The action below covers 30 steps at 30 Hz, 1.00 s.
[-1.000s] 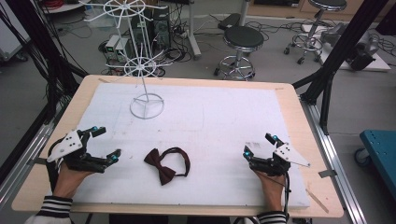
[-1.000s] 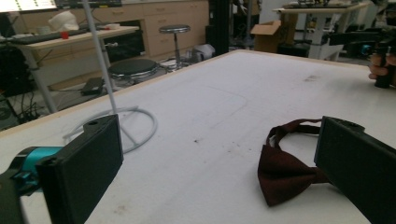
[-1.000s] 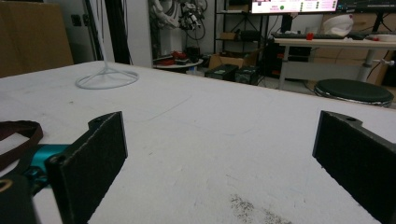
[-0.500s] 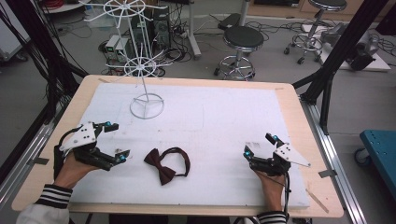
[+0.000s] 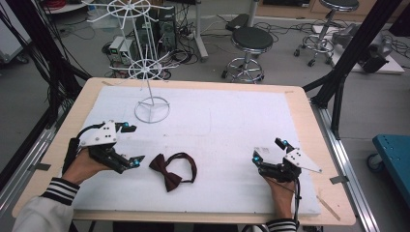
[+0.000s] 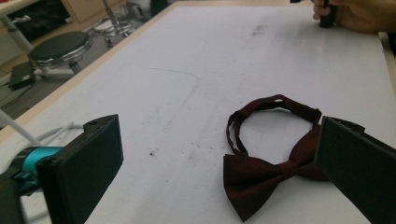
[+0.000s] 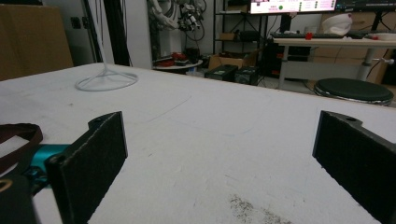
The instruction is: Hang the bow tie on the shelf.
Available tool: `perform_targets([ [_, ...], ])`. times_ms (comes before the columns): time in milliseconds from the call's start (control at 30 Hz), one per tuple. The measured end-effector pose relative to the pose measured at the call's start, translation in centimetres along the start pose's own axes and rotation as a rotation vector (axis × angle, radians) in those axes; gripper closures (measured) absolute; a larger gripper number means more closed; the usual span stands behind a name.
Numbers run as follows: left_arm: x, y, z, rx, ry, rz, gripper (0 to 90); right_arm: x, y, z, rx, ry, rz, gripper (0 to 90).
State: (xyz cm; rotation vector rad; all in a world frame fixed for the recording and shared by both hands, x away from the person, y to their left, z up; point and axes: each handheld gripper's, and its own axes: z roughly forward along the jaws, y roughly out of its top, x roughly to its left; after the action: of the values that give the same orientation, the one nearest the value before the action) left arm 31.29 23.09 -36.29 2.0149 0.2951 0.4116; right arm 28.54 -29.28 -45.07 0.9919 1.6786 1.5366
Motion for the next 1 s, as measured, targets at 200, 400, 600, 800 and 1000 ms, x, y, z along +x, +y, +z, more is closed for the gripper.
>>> perform_targets([
  [200,-0.2,0.6,1.1,0.071,-0.059,0.031,1.7,0.0,0.0,0.0,0.001,0.001,0.003,2.3],
  [400,-0.8,1.6,2.4,0.139,-0.109,0.079,1.7,0.0,0.0,0.0,0.001,0.001,0.000,2.4],
  [600,-1.5,2.2,3.9,0.197,-0.153,0.110,1.7,0.0,0.0,0.0,0.000,0.003,0.004,2.3],
  [800,-2.0,2.4,5.4,0.238,-0.191,0.140,1.7,0.0,0.0,0.0,0.000,0.004,0.005,2.3],
  [1000,-2.4,2.2,6.5,0.281,-0.218,0.166,1.7,0.0,0.0,0.0,0.000,0.004,0.010,2.3],
])
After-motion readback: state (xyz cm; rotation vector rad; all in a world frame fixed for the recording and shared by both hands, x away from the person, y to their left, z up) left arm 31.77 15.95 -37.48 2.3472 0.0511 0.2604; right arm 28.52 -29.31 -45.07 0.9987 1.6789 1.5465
